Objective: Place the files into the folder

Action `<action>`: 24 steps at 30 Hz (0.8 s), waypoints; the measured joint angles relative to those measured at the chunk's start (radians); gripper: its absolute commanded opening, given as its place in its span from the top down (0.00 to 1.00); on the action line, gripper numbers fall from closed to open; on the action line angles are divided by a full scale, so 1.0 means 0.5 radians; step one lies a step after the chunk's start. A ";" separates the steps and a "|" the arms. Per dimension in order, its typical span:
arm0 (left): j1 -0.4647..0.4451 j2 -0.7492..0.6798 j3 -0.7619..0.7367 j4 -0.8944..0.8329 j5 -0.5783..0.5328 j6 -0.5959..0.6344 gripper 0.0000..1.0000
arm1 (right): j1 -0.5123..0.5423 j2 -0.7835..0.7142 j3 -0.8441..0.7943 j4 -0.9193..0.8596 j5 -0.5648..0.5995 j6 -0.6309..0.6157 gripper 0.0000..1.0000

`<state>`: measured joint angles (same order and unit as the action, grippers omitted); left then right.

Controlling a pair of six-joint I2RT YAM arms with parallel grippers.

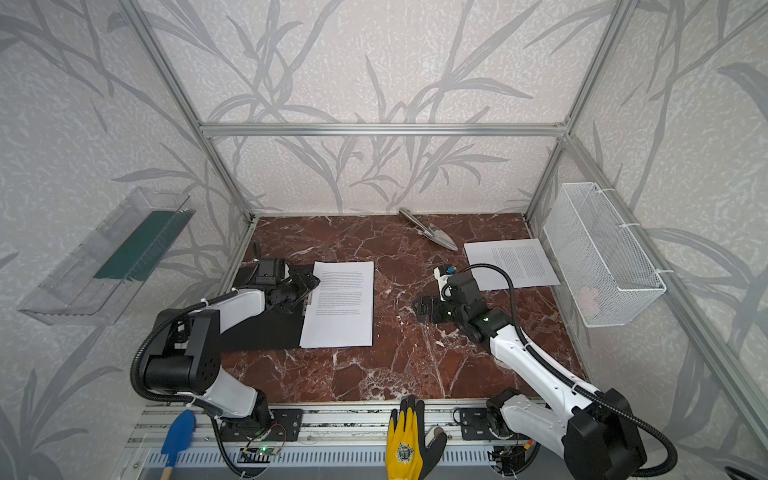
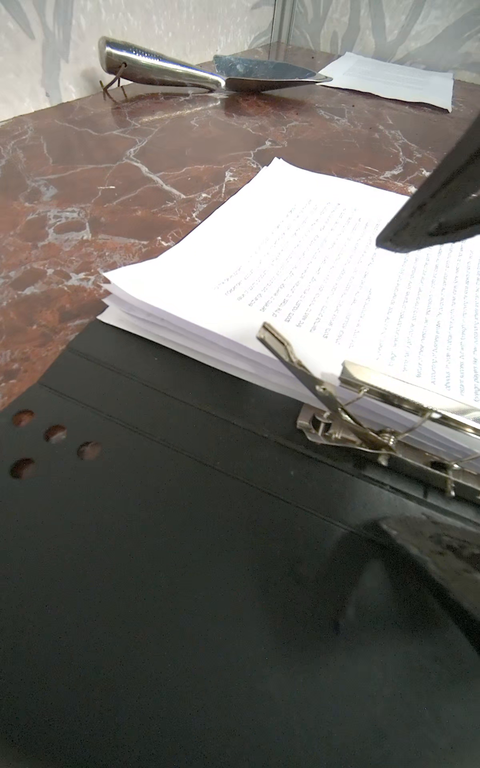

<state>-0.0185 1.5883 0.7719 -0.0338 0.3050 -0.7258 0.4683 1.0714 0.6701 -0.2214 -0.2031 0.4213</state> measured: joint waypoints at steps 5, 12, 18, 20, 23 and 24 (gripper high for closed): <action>-0.029 0.002 -0.047 0.101 0.022 0.001 0.01 | 0.000 -0.013 0.000 -0.002 0.002 0.000 0.01; -0.140 0.002 -0.063 0.143 -0.001 0.000 0.01 | -0.021 -0.022 0.000 -0.010 0.005 0.000 0.01; -0.266 0.003 -0.065 0.153 -0.062 -0.032 0.01 | -0.087 -0.062 -0.001 -0.025 0.004 0.003 0.01; -0.327 0.009 -0.065 0.166 -0.093 -0.060 0.01 | -0.129 -0.066 -0.007 -0.025 0.000 0.013 0.01; -0.406 0.034 -0.063 0.221 -0.128 -0.107 0.01 | -0.212 -0.066 -0.034 -0.027 -0.030 0.041 0.01; -0.431 0.045 -0.056 0.235 -0.141 -0.120 0.01 | -0.240 -0.065 -0.044 -0.028 -0.037 0.048 0.01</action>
<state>-0.2340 1.6108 0.7437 0.0837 0.2344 -0.7856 0.3485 1.0389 0.6479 -0.2356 -0.2218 0.4454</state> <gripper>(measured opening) 0.990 0.990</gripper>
